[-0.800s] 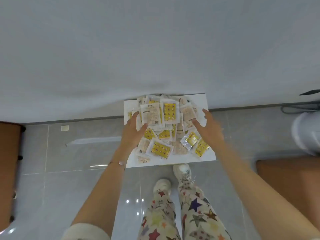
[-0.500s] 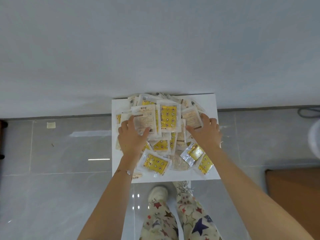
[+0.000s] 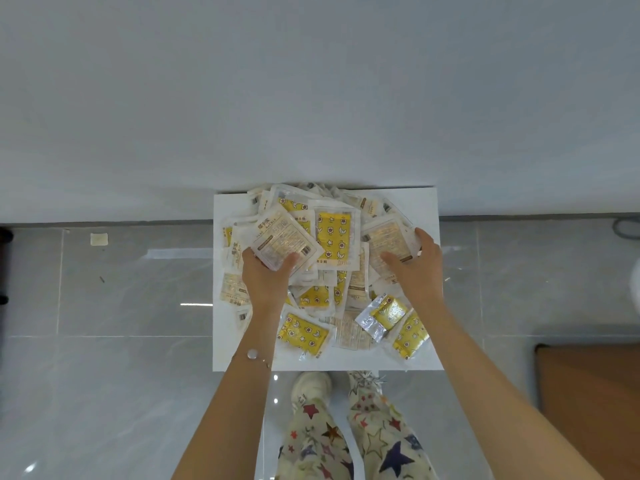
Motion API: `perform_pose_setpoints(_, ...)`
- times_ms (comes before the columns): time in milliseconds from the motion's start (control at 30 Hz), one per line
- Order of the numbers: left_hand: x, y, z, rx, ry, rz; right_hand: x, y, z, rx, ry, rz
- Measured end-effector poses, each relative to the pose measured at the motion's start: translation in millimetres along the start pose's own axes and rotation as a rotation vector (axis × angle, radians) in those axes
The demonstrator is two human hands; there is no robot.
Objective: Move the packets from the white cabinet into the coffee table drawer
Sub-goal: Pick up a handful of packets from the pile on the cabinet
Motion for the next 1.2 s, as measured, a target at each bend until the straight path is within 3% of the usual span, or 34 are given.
perform_pose_setpoints(200,-10,3,6,0.257,-0.245,0.059,-14,1,-1,0.005,0.035,0.119)
perform_pose_setpoints(400,-14,3,8,0.264,-0.248,0.06,-17,10,15,0.312,-0.195,0.13)
perform_pose_setpoints(733,-15,1,24,-0.07,-0.099,-0.099,-23,28,9,0.482,-0.146,0.129)
perform_pose_setpoints(933,-10,1,43,-0.128,-0.138,-0.223,-25,50,-9,0.519,-0.059,0.173)
perform_pose_setpoints(1200,-46,32,59,-0.325,-0.014,-0.271,-53,62,-84,0.509,-0.011,-0.013)
Point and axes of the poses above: each hand's wrist, its own x-axis towards the middle knuckle, its own y-axis out of the back of the hand, z = x × y, the point moved 6 cm from there along x, towards the middle knuckle, and after that the axes turned 4 degrees about z, right-handed, at the moved point
